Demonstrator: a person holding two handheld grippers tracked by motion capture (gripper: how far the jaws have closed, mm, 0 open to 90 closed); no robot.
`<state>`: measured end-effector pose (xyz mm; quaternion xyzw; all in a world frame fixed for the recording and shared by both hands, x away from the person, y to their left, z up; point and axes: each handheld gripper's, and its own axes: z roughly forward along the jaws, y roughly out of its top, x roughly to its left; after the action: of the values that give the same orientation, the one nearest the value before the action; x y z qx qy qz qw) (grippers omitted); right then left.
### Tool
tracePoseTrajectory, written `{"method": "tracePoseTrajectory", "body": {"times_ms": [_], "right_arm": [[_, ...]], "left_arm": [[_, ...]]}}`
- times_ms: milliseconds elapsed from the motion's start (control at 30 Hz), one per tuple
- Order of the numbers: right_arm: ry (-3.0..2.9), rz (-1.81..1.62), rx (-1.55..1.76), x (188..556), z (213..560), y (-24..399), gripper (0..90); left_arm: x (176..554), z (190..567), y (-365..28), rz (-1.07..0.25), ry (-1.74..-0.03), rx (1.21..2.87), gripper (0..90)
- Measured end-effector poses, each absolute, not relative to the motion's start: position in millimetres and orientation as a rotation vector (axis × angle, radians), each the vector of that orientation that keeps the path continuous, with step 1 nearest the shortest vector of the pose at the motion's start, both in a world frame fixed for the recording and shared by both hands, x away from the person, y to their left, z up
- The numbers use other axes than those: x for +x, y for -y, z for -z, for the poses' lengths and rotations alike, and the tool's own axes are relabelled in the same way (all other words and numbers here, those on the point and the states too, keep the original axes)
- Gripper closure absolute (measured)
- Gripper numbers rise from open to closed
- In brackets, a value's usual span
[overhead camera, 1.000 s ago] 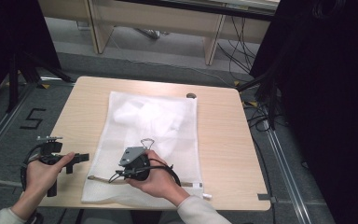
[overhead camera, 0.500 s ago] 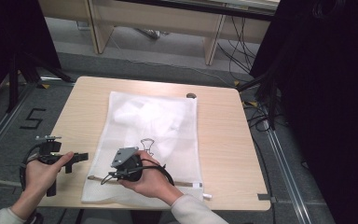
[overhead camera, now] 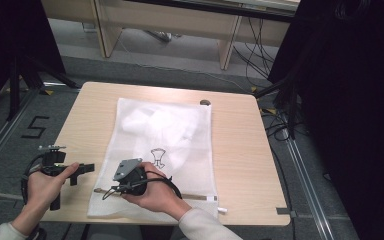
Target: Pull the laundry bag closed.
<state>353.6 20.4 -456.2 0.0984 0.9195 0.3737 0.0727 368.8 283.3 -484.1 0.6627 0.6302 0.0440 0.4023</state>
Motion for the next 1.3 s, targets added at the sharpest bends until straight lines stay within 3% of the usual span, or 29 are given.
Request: {"method": "tracePoseTrajectory", "body": {"times_ms": [1300], "right_arm": [[-2.833, -1.091, 0.227, 351, 466, -57, 74.4]], "left_arm": [[370, 484, -282, -0.119, -1.602, 1.658, 48.5]]}}
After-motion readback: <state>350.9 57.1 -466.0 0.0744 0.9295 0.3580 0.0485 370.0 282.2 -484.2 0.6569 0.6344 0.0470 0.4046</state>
